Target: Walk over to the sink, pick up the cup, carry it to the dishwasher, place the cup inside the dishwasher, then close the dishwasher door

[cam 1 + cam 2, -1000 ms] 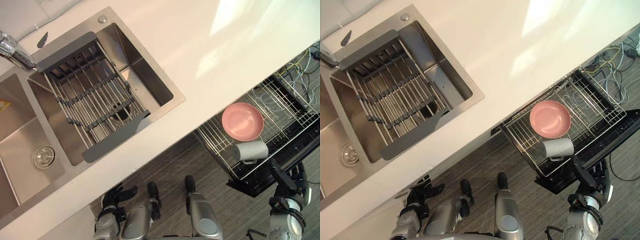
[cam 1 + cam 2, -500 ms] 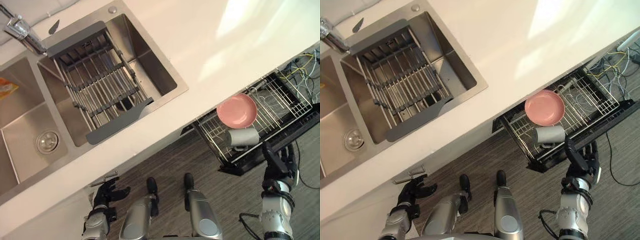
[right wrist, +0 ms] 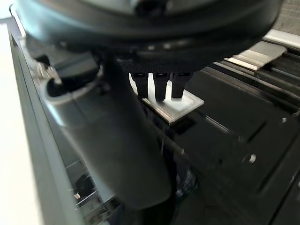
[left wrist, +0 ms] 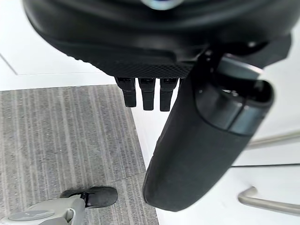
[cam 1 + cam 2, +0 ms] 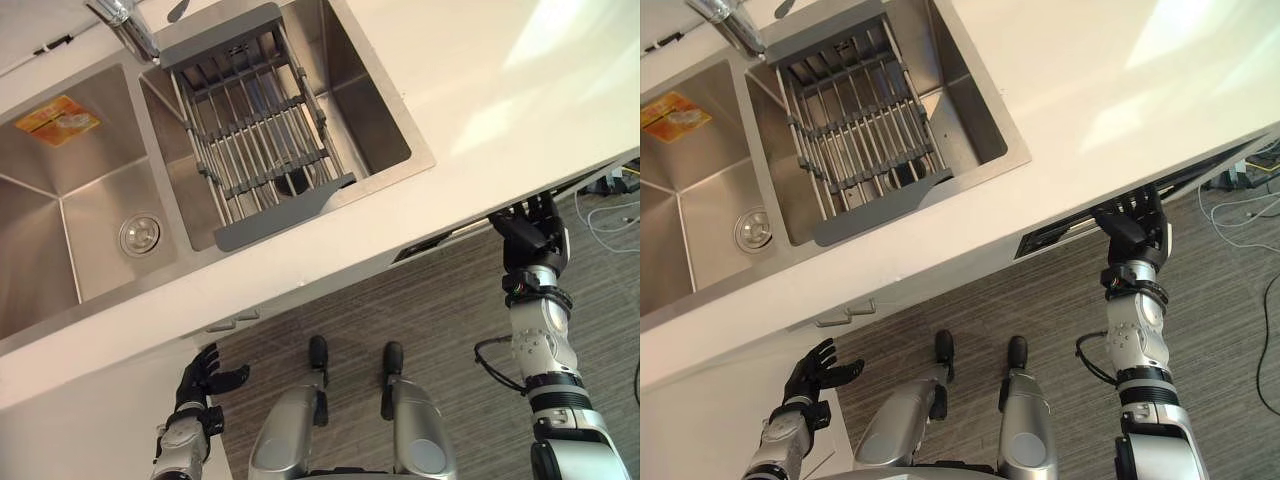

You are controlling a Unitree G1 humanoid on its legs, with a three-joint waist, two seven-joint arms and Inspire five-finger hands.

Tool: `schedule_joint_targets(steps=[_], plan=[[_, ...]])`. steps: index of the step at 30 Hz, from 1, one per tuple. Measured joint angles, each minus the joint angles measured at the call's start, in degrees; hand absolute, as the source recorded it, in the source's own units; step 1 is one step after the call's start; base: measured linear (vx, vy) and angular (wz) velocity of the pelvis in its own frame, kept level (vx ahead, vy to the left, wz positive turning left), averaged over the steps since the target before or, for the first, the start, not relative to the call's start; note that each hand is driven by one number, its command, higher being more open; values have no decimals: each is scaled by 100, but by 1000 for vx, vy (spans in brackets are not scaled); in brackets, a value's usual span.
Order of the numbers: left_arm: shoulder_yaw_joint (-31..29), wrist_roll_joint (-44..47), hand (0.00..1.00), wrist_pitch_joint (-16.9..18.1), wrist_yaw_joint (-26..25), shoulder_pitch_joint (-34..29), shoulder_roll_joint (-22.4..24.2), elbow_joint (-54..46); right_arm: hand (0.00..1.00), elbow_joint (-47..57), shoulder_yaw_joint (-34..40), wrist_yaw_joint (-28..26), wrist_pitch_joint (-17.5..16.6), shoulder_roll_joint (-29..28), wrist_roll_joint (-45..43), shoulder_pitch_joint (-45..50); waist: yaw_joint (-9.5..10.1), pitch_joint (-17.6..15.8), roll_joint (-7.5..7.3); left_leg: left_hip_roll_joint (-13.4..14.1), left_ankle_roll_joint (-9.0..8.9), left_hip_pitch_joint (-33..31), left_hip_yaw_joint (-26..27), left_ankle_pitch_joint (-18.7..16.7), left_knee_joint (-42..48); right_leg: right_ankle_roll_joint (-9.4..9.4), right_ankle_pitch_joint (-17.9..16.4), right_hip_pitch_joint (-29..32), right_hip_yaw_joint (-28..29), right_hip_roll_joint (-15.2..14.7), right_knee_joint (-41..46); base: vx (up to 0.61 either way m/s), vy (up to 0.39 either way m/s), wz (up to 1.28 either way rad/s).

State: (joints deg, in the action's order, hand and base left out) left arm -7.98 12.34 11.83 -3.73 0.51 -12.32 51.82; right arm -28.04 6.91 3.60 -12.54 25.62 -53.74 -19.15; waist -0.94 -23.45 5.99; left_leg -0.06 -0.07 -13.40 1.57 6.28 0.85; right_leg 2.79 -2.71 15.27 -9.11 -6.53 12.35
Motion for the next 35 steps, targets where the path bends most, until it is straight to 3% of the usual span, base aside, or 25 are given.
schedule_joint_targets(steps=[5,13,17,19,25,31,35], plan=[[4,-3,90,9,0,64,-9,3,90,-271,-61,-2,-1,18,72,-154,-7,-3,6,21,-83,34,-103,108,-115,-36,-4,-1,-90,11,46,-56,1,9],[140,-6,90,5,6,67,-19,69,90,-603,-300,-3,55,68,975,-238,-10,-1,10,106,-153,89,-120,208,-203,-47,-23,0,-115,90,46,-9,-2,0],[294,-7,90,0,7,80,3,89,90,-120,-265,-119,107,129,1873,546,-27,36,4,100,-127,226,-269,229,-222,-98,-57,-231,-283,82,10,46,-4,19],[294,-12,90,-29,8,51,20,141,90,104,-238,-279,257,22,2374,1237,-16,258,-12,94,-131,317,-358,227,-287,-91,-109,-385,-413,76,-63,94,0,31],[281,-133,90,-39,57,-170,17,228,90,-147,-201,-476,579,-634,3770,2506,-33,709,-165,43,-155,771,-423,203,-545,-20,-197,-854,-518,40,-251,82,7,9],[282,-490,90,-135,259,-301,14,268,90,-1473,183,-484,691,-1015,4530,2654,-53,1050,-447,6,-146,964,-469,169,-582,8,-188,-1137,-575,24,-432,24,13,4],[281,-562,90,-165,354,-367,11,358,90,-1897,186,-505,739,-1045,4717,2658,-78,1134,-467,2,-145,1059,-496,155,-597,57,-179,-1295,-612,31,-557,2,4,3]])
